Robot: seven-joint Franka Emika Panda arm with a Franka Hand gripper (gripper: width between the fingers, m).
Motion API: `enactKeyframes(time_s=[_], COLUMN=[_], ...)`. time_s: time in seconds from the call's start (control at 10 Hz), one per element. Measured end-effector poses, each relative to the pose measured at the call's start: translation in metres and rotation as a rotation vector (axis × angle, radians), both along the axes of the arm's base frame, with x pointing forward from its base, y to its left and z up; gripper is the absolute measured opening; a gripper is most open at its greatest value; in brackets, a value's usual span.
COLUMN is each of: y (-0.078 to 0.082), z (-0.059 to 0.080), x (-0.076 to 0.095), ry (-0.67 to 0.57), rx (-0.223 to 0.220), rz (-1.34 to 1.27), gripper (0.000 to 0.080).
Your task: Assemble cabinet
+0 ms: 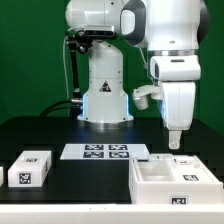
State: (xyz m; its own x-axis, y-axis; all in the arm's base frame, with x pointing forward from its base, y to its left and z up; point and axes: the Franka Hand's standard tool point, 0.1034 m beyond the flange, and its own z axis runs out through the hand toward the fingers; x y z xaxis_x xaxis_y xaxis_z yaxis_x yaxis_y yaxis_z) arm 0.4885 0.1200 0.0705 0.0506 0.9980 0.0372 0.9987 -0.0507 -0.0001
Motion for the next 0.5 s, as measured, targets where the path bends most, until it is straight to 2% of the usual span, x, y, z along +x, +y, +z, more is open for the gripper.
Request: enactKeyframes(time_s=[0.1,0.4,0.5], y=[0.001,0.002,0.001], z=[-0.006,-0.024,-0.029], x=[-0.009,-0.052,-0.059], ry=[0.0,0.015,0.027], rx=[0.005,0.016,0.016], rz=[0.004,0.007,0.005], gripper=[0.0649,0.0649,0.0649])
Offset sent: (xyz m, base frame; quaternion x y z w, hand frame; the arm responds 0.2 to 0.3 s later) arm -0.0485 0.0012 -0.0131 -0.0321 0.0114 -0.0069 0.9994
